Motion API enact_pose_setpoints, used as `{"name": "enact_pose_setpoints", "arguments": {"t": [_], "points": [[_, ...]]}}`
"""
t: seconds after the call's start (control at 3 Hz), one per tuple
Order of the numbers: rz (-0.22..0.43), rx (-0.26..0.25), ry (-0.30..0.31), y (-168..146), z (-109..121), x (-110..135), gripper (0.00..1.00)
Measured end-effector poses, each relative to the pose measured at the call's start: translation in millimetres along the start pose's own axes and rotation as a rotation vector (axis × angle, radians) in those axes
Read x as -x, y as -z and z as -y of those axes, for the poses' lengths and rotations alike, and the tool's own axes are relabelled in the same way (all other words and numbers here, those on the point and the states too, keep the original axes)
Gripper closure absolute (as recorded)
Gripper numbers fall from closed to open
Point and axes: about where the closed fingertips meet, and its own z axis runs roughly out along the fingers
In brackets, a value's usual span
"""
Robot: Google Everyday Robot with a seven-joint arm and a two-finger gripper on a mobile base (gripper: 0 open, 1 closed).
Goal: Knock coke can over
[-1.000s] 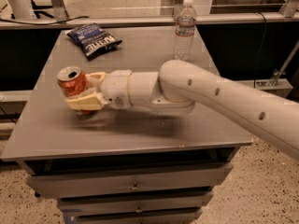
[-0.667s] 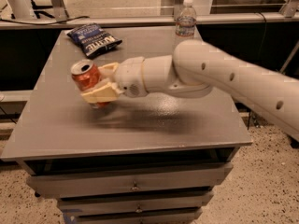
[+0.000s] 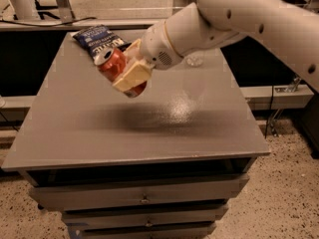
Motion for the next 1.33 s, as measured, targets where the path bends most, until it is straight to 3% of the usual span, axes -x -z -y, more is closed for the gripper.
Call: {"name": "enact_pose_setpoints", "arguments": {"t": [0.67, 1.0, 1.33], "points": [[-0.433, 0.152, 0.111, 8.2, -15.2, -57.3, 1.00], [-0.607, 0.204, 0.166, 11.6, -22.9, -82.0, 1.00], [-0.701, 0.218, 0.192, 12.5, -25.6, -91.3, 1.00]]}}
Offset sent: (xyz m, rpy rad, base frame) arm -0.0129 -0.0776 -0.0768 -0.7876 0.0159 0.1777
